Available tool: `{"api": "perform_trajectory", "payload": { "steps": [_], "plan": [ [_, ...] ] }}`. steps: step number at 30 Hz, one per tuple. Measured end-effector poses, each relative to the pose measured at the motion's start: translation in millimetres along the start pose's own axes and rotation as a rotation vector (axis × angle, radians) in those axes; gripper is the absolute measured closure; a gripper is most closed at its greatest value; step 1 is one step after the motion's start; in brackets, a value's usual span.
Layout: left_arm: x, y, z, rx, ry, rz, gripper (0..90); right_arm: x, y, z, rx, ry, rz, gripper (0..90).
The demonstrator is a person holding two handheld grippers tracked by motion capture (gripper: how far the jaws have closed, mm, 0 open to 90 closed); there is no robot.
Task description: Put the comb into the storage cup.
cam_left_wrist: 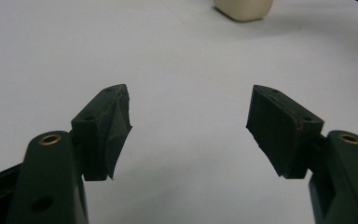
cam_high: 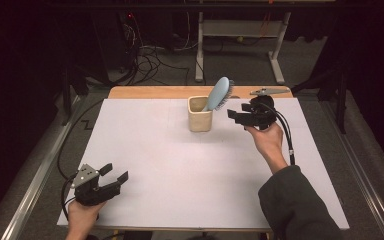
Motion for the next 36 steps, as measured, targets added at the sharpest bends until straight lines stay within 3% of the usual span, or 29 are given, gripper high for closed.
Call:
{"api": "perform_trajectory", "payload": {
  "steps": [12, 28, 36],
  "plan": [
    [-1.4, -2.6, -2.2, 0.013, -0.01, 0.011, 30.5, -3.7, 14.9, -11.1, -0.008, -0.013, -0.043, 37.2],
    [-0.7, -1.2, -0.6, 0.005, -0.007, 0.007, 30.5, 16.8, 5.4, -21.3, -0.007, -0.012, -0.018, 37.1],
    [0.0, -0.8, -0.6, 0.003, -0.006, 0.002, 30.5, 21.1, 4.6, -26.9, 0.0, -0.009, -0.032, 37.2]
  ]
}}
Point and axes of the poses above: each handheld gripper's, and its own axes: z roughly forward along the jaws, x roughly out of its underside, y roughly to its left, the point moved 5 cm from there along z, roughly forward along the jaws, and after that the axes turned 14 degrees about -z, right-handed, at the moved point
